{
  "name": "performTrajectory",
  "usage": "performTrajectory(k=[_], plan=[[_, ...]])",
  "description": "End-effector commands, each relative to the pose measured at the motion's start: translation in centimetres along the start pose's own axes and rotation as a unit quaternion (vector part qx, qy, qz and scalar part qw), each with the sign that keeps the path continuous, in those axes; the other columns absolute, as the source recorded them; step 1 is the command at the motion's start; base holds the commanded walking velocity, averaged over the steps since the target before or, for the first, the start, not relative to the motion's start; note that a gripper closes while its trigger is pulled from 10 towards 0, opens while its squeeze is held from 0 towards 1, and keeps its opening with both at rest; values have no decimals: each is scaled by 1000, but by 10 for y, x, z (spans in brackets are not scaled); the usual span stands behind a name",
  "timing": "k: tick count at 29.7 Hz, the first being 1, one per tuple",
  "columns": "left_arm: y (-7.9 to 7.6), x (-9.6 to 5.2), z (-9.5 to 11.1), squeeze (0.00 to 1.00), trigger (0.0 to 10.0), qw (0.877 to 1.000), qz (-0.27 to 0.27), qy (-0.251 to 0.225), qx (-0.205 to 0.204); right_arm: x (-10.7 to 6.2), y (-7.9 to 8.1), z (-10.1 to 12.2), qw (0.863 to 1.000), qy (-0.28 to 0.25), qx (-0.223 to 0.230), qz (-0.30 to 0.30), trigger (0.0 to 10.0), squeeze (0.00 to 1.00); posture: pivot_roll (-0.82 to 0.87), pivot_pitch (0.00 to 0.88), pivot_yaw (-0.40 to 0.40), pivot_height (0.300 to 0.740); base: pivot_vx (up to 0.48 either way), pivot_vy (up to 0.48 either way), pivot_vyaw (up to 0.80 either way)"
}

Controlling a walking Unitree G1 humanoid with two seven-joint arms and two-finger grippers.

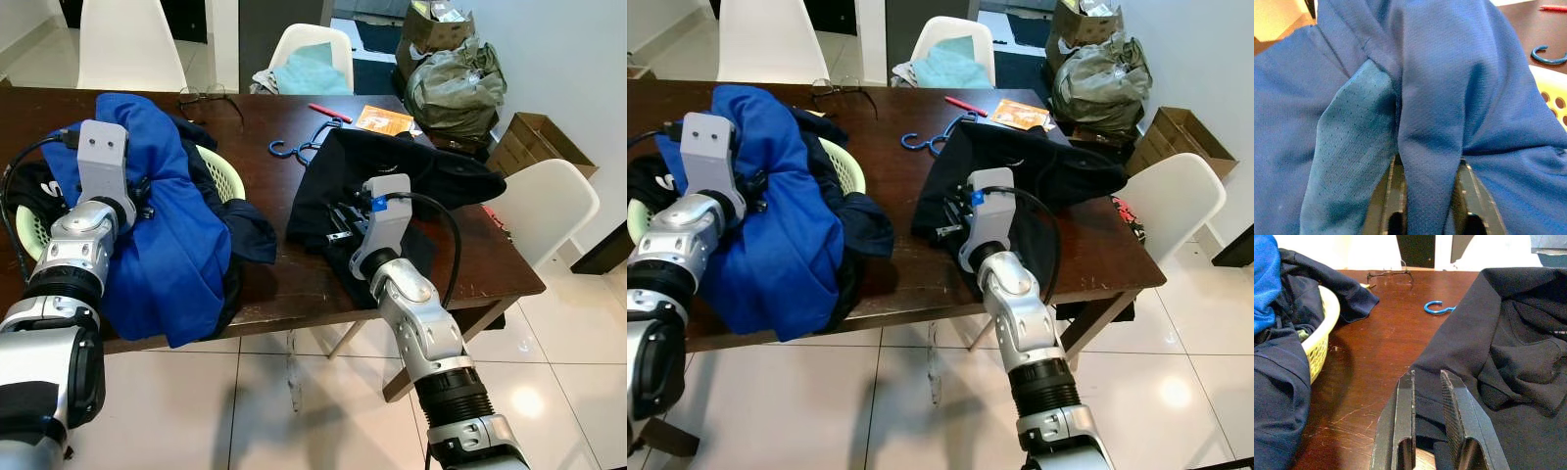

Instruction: Hang hanger

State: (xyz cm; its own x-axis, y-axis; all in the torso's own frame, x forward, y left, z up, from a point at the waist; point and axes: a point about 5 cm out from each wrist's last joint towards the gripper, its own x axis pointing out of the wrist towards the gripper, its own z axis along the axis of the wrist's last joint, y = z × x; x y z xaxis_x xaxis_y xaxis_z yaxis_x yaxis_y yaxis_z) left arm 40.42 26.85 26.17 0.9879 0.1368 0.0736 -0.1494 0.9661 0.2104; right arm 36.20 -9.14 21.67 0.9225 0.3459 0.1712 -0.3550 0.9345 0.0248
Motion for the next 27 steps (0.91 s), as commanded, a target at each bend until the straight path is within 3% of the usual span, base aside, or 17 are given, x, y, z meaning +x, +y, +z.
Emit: performTrajectory(k=[1, 14, 23, 24, 25, 26, 27], plan=[[5, 0, 1, 0, 0, 1000, 5, 3, 16, -4, -5, -5, 1000, 10, 6, -11, 10000, 0, 22, 218, -110, 740, 0, 0, 0], [4, 1, 5, 0, 0, 1000, 10, -2, 24, -3, -4, -5, 1000, 7, 10, -12, 10000, 0, 35, 210, -112, 740, 0, 0, 0], [-7, 0, 16, 0, 0, 999, 2, -49, 14, -3, 3, -8, 1000, 7, 19, -8, 10000, 0, 50, 198, -115, 740, 0, 0, 0], [-12, -4, 30, 0, 0, 994, 11, -93, 56, -3, 5, -9, 1000, 7, 20, -7, 10000, 0, 54, 192, -111, 740, 0, 0, 0], [-12, -4, 30, 0, 0, 994, 11, -93, 56, -3, 5, -9, 1000, 7, 20, -7, 10000, 0, 54, 192, -111, 740, 0, 0, 0], [-18, -10, 41, 0, 0, 987, 22, -132, 94, -4, 6, -9, 1000, 6, 21, -7, 10000, 0, 61, 186, -104, 740, 0, 0, 0], [-18, -10, 41, 0, 0, 987, 22, -132, 94, -4, 6, -9, 1000, 6, 21, -7, 10000, 0, 61, 186, -104, 740, 0, 0, 0]])
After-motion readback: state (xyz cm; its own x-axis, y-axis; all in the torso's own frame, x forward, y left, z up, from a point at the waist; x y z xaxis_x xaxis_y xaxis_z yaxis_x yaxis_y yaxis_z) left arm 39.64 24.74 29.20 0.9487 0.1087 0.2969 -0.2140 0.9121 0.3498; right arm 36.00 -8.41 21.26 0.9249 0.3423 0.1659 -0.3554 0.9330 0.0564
